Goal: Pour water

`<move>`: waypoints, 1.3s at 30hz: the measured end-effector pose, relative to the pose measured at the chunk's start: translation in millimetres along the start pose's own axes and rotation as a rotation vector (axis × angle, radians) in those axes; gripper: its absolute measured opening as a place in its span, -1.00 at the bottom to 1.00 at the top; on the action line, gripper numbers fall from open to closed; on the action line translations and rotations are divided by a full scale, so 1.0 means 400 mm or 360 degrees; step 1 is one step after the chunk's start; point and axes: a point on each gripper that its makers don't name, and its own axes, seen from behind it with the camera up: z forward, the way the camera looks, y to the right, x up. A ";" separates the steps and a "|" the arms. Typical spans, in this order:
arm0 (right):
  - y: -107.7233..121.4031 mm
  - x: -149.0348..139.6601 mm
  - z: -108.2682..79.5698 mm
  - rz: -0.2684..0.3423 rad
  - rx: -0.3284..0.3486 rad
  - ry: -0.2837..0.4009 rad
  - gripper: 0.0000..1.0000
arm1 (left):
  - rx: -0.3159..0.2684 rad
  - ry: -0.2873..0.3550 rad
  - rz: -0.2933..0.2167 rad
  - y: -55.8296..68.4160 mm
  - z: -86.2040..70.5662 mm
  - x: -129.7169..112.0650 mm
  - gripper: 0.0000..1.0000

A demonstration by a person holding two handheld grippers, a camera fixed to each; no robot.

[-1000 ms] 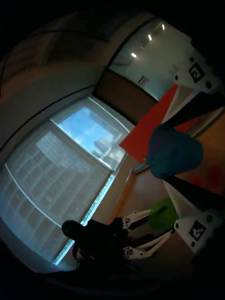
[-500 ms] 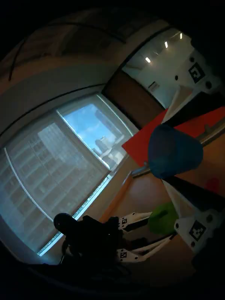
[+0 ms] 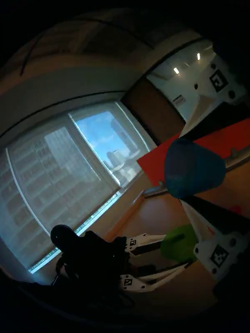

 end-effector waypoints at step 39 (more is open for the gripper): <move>0.007 0.009 0.032 -0.0427 -0.0028 -0.0046 0.81 | 0.0005 0.0006 -0.0001 -0.025 0.019 0.003 0.62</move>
